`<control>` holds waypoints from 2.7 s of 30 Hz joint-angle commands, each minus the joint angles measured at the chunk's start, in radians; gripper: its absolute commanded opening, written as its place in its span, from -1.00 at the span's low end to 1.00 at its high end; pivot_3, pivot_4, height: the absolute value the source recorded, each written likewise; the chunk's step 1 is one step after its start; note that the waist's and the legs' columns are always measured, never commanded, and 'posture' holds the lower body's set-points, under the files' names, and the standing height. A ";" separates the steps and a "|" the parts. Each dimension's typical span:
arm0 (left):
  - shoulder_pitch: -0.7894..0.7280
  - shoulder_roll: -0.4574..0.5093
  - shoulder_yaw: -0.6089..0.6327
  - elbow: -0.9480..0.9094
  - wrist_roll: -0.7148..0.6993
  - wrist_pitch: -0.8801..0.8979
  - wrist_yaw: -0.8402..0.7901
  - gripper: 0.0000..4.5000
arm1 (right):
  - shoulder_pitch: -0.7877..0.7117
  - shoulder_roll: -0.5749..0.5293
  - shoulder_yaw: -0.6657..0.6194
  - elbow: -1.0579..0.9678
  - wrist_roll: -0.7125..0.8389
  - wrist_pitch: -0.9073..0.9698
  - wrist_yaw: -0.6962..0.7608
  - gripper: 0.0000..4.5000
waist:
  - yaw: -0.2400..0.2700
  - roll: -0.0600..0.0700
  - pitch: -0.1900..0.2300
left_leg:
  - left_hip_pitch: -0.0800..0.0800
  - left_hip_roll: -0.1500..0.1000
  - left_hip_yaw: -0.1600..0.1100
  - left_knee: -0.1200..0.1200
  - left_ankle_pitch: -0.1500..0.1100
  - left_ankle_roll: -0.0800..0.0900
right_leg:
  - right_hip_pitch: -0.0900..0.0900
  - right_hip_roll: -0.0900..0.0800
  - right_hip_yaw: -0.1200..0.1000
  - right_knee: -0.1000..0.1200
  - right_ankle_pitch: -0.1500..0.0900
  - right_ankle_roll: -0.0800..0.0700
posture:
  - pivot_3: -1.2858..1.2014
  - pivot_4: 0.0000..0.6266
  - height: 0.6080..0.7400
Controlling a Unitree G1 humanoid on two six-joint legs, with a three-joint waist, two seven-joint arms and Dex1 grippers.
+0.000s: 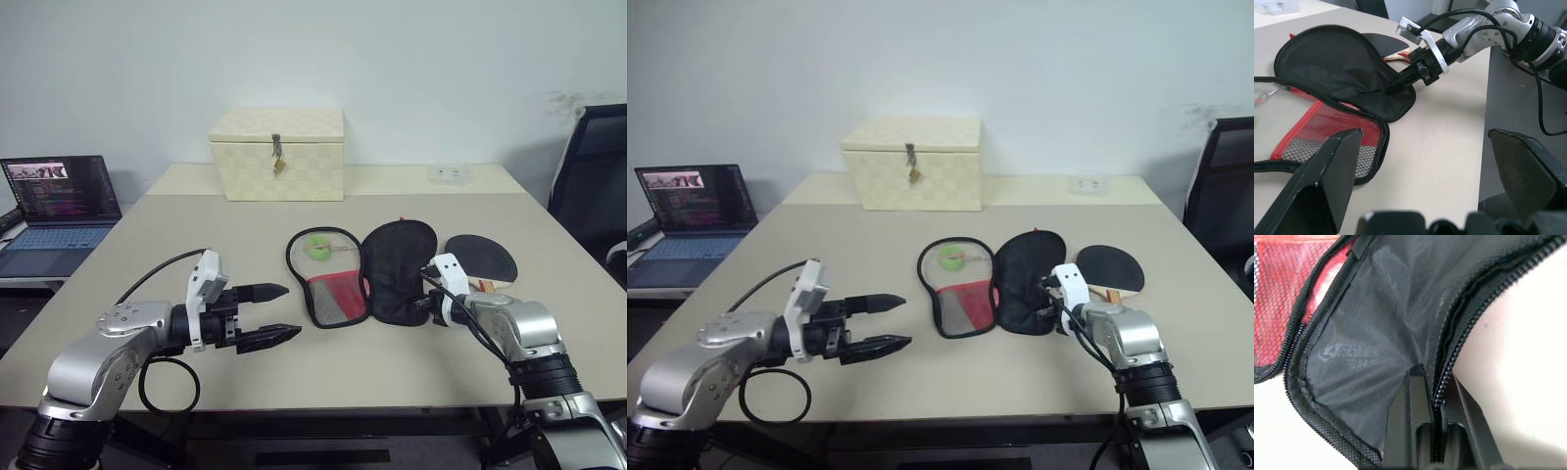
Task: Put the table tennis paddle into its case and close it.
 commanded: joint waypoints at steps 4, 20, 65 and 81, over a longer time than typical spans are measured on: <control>-0.018 -0.003 -0.010 -0.004 0.003 -0.027 -0.014 1.00 | -0.047 -0.029 -0.020 -0.005 0.003 -0.016 0.026 -0.99 | 0.000 0.000 0.000 | -0.001 0.000 0.000 -0.001 0.000 0.000 | 0.000 0.000 0.000 -0.002 0.000 0.000 | 0.03 -0.52 1.00; 0.000 -0.018 -0.015 -0.026 0.003 -0.029 0.003 1.00 | -0.058 -0.237 -0.130 0.005 -0.051 -0.084 -0.011 0.98 | 0.007 0.000 0.000 | -0.002 0.000 -0.001 -0.002 0.000 0.000 | 0.000 0.000 0.000 -0.004 0.000 0.000 | 0.03 -0.52 1.00; -0.002 -0.006 -0.005 0.005 0.029 -0.052 -0.015 1.00 | -0.107 -0.045 -0.353 -0.184 0.002 0.086 -0.433 -0.53 | -0.004 0.004 0.003 | -0.004 0.000 0.004 -0.006 0.000 0.000 | -0.007 0.004 0.004 -0.002 0.001 0.000 | 0.03 -0.52 1.00; 0.038 0.015 0.045 -0.034 -0.012 -0.021 0.000 1.00 | -0.061 0.464 -0.214 -0.373 -0.004 0.223 -0.590 -0.53 | 0.002 0.003 0.002 | -0.006 0.011 0.004 -0.005 0.001 -0.002 | -0.016 0.011 0.003 0.010 -0.001 -0.010 | 0.03 -0.52 1.00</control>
